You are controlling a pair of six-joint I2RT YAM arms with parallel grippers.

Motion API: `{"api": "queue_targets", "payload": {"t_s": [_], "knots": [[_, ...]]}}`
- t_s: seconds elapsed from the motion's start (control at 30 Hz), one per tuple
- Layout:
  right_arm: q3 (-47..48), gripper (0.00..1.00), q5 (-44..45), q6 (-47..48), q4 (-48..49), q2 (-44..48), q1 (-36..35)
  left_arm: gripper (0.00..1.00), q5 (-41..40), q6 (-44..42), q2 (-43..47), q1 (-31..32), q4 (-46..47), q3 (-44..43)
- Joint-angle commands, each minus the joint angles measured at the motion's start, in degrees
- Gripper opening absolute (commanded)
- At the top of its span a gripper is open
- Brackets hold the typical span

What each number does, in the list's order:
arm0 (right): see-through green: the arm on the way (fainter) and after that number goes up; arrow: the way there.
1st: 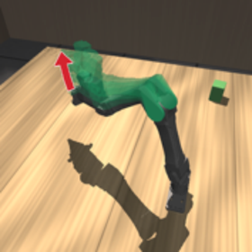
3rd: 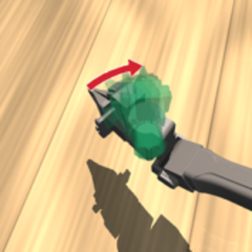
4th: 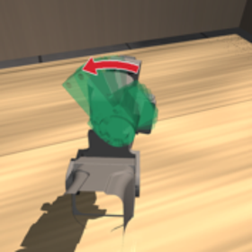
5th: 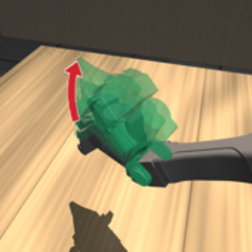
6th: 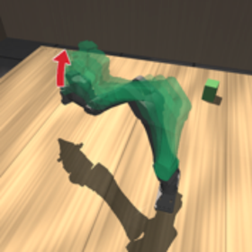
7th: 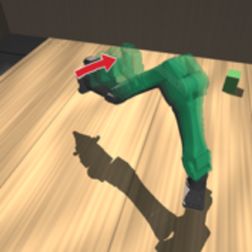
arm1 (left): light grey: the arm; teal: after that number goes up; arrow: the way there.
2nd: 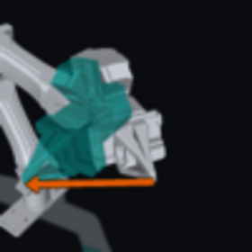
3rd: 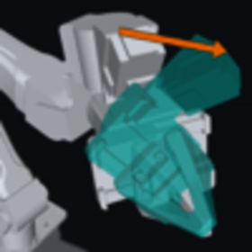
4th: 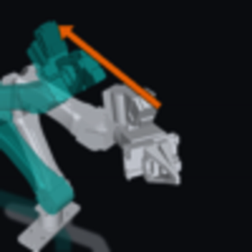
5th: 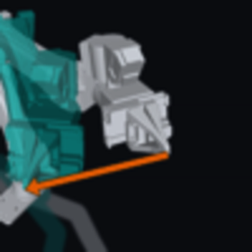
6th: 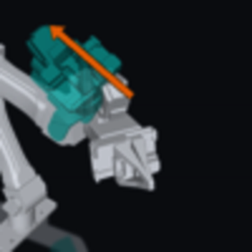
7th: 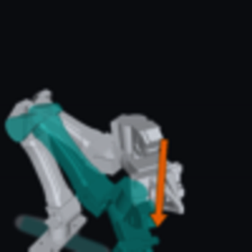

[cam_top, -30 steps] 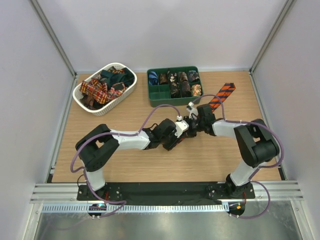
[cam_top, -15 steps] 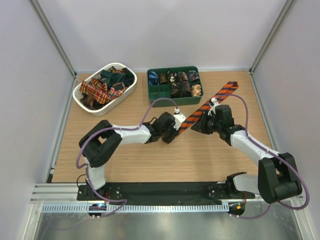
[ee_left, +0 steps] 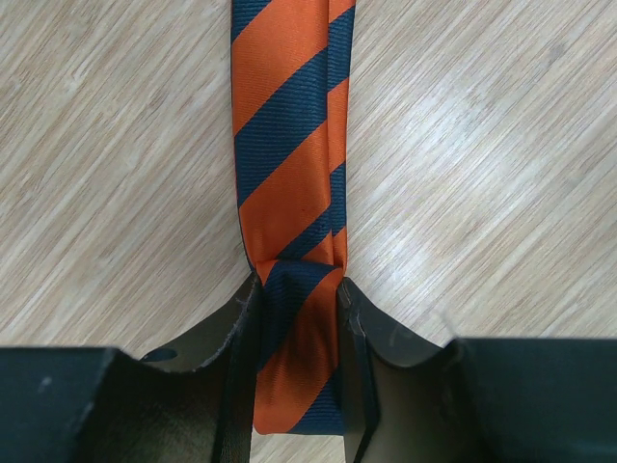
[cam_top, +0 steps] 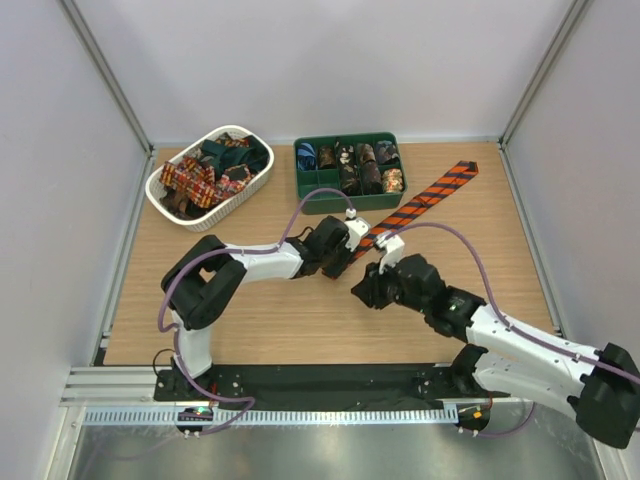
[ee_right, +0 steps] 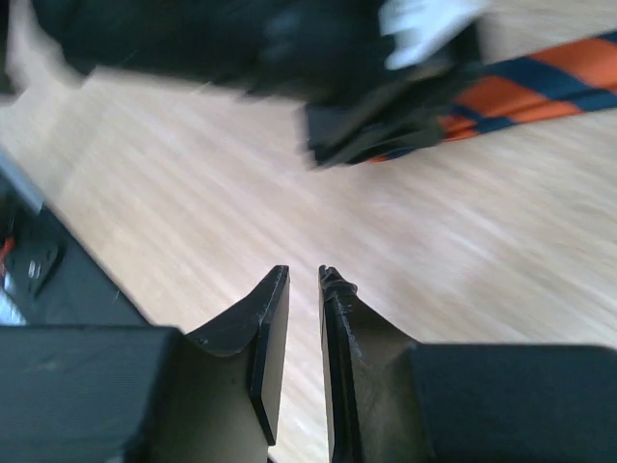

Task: Roll the ties
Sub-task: Roll the tie

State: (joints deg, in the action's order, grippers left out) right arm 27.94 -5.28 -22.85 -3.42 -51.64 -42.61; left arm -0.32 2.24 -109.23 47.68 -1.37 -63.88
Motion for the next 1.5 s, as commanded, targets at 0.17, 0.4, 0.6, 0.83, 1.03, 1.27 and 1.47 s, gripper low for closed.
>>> {"api": "queue_targets", "payload": {"t_s": [0.17, 0.4, 0.6, 0.83, 1.03, 1.27, 1.47], "knots": [[1.85, 0.26, 27.23, 13.0, 5.18, -6.97, -25.66, 0.29, -0.39, -1.63, -2.65, -0.66, -7.68, -0.46], [13.7, 0.24, 47.01, 20.82, -1.15, -26.12, -41.22, 0.29, 1.55, -1.54, -3.01, -0.57, -9.62, -1.6], [27.84, 0.23, 56.24, 23.65, -9.21, -44.84, -45.37, 0.29, 1.9, -1.36, -3.01, -0.66, -10.59, -2.13], [48.67, 0.33, 63.46, 19.25, -31.02, -64.28, -42.47, 0.29, 2.69, -0.57, -3.01, -0.57, -12.96, -2.83], [52.65, 0.41, 63.64, 20.12, -33.5, -70.7, -38.87, 0.3, 3.83, 0.75, -4.67, -0.66, -16.21, -4.85], [52.48, 0.45, 63.11, 23.98, -32.0, -72.64, -35.88, 0.3, 4.89, 2.86, -4.94, -0.57, -21.3, -7.57], [51.34, 0.57, 64.16, 28.21, -29.28, -73.78, -35.0, 0.3, 5.77, 3.74, -5.64, -0.48, -23.68, -8.89]]}}
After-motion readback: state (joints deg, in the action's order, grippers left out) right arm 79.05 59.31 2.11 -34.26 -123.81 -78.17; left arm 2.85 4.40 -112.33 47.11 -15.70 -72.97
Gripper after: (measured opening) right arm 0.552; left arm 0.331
